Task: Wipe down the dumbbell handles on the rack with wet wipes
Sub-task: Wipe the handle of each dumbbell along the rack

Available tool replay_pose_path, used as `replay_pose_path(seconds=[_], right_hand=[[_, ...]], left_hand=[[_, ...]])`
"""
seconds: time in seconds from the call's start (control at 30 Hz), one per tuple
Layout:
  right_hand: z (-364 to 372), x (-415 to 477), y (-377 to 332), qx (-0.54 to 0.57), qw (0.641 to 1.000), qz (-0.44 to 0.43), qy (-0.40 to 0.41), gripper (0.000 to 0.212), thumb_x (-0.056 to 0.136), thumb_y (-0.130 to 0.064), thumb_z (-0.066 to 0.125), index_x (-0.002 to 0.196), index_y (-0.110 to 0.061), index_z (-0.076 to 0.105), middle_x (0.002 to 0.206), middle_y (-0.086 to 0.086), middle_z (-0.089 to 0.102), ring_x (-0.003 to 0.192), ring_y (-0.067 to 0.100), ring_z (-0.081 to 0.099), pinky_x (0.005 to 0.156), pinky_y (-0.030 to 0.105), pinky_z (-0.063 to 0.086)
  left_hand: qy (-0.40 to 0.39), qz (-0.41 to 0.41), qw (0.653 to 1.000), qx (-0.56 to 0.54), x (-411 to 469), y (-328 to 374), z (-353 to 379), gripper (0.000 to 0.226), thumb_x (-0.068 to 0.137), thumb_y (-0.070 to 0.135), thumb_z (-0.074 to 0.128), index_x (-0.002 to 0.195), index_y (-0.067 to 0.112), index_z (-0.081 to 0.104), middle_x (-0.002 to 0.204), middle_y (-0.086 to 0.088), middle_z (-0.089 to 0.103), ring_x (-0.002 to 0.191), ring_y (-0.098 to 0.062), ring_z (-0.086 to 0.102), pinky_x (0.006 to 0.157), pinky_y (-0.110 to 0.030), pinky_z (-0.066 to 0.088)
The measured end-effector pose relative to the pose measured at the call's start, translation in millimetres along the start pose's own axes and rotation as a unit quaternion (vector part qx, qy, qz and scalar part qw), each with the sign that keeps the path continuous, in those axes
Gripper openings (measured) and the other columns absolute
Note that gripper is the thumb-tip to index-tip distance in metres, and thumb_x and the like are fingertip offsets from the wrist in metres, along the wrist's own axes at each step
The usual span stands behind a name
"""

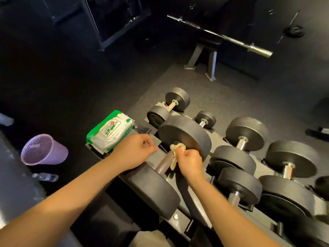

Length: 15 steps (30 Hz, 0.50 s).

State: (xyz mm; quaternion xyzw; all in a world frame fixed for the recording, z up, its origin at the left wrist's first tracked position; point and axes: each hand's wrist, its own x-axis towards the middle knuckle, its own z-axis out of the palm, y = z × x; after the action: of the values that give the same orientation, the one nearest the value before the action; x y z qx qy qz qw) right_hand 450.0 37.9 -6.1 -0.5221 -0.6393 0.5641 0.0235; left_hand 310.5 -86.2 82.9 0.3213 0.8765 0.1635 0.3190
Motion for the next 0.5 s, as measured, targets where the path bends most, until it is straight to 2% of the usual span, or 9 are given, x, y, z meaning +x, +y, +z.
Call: replay_pose_path(seconds=[0.07,0.2,0.27,0.33,0.4,0.47,0.5], right_hand=[[6,-9,-3,-0.057,0.998,-0.017,-0.021,0.058,0.099,-0.045,0.055,0.048,-0.018,0.05,0.038,-0.008,0.044,0.047,0.013,0.045,0.051,0.03,0.032],[11,-14,1,-0.117,0.982,-0.006,-0.146,0.051,0.09,-0.038,0.067,0.046,-0.02,0.05,0.034,-0.012,0.043,0.046,0.01,0.041,0.053,0.03,0.035],[8,-14,-1,-0.095,0.986,0.002,-0.139,0.051,0.083,-0.041,0.073,0.04,-0.022,0.053,0.035,-0.011,0.043,0.044,0.009,0.04,0.052,0.028,0.035],[4,-16,1,-0.037,0.992,0.008,-0.123,0.044,0.08,-0.044,0.077,0.047,-0.023,0.057,0.045,-0.009,0.048,0.046,0.008,0.043,0.051,0.026,0.036],[1,-21,9,0.08,0.985,0.052,-0.143,0.028,0.088,-0.035,0.076,0.071,-0.016,0.066,0.059,-0.001,0.057,0.052,0.01,0.051,0.051,0.026,0.042],[-4,-24,17,0.202,0.961,0.107,-0.152,0.018,0.094,-0.023,0.071,0.084,-0.009,0.066,0.062,0.004,0.059,0.052,0.014,0.053,0.05,0.027,0.046],[-6,-25,19,0.236,0.956,0.12,-0.128,0.017,0.096,-0.02,0.069,0.087,-0.006,0.067,0.061,0.005,0.058,0.051,0.015,0.053,0.05,0.028,0.047]], left_hand=[[-0.069,0.029,0.997,-0.004,19,8,7,0.016,0.092,0.042,0.07,0.093,0.026,0.07,0.077,0.003,0.066,0.071,-0.011,0.06,0.066,-0.031,0.047],[-0.168,0.034,0.985,-0.011,51,11,28,0.021,0.087,0.046,0.075,0.092,0.025,0.07,0.076,0.005,0.069,0.065,-0.007,0.061,0.064,-0.026,0.048],[-0.189,0.026,0.981,-0.034,61,9,34,0.017,0.088,0.035,0.077,0.089,0.02,0.07,0.068,0.006,0.068,0.063,-0.008,0.063,0.064,-0.027,0.05],[-0.215,0.024,0.975,-0.049,68,6,34,0.008,0.091,0.016,0.073,0.084,0.015,0.07,0.059,0.005,0.066,0.062,-0.012,0.064,0.064,-0.027,0.05],[-0.228,0.01,0.971,-0.072,73,3,31,0.009,0.093,0.007,0.069,0.085,0.011,0.072,0.056,0.006,0.065,0.059,-0.01,0.062,0.059,-0.023,0.048],[-0.201,-0.021,0.973,-0.111,79,0,29,0.008,0.094,0.002,0.067,0.09,0.006,0.073,0.062,0.004,0.068,0.058,-0.008,0.062,0.055,-0.021,0.048],[-0.185,-0.048,0.97,-0.15,82,-2,28,0.01,0.094,-0.001,0.065,0.091,0.003,0.073,0.069,-0.002,0.071,0.06,-0.01,0.064,0.057,-0.023,0.051]])
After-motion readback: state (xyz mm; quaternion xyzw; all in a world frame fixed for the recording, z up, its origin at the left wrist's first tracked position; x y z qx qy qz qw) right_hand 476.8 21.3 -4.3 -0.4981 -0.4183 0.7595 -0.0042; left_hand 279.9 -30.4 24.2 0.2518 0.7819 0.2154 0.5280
